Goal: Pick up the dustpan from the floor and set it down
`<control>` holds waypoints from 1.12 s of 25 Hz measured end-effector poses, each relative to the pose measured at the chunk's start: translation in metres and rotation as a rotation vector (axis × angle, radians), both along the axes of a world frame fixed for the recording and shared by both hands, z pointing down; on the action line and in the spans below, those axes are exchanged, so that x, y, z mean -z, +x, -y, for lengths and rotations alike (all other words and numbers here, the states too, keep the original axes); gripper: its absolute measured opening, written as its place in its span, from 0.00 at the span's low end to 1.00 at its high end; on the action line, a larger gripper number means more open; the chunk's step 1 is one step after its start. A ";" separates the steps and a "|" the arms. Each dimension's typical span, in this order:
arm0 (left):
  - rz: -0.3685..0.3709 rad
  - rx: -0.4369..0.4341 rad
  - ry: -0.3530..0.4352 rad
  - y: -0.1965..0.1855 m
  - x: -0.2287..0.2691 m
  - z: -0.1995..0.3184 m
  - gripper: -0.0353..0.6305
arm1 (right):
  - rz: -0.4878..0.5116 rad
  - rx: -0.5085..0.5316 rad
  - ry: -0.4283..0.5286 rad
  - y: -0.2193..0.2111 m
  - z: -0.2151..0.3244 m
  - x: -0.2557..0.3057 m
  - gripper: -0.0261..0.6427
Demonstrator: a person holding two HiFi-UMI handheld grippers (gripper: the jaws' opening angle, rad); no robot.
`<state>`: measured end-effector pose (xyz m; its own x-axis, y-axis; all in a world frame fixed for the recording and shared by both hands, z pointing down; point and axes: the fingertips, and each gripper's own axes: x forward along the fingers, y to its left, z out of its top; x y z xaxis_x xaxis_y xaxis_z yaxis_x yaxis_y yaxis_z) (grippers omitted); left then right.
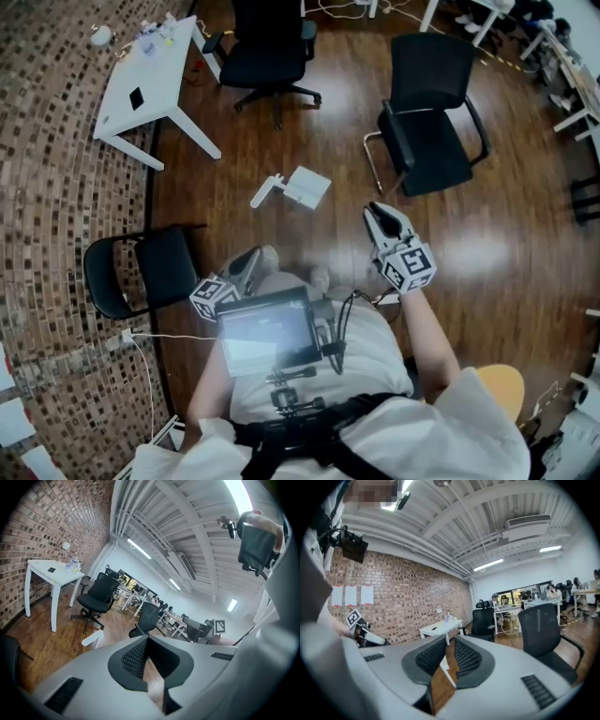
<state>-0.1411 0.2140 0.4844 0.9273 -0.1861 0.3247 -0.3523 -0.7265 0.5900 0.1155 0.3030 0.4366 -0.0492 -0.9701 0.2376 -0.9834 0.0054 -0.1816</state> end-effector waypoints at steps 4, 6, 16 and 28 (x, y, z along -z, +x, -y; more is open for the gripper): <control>0.045 0.008 -0.017 -0.010 -0.009 -0.008 0.05 | 0.069 0.058 0.072 -0.010 -0.002 -0.001 0.14; 0.053 0.021 -0.024 -0.010 -0.011 -0.006 0.05 | 0.098 0.098 0.074 -0.016 -0.001 -0.004 0.14; 0.043 0.017 -0.070 0.015 -0.021 0.012 0.05 | 0.174 0.140 -0.006 -0.039 -0.006 -0.039 0.14; 0.050 0.050 0.012 0.012 -0.015 0.074 0.05 | 0.228 -0.036 -0.066 -0.003 -0.010 -0.056 0.14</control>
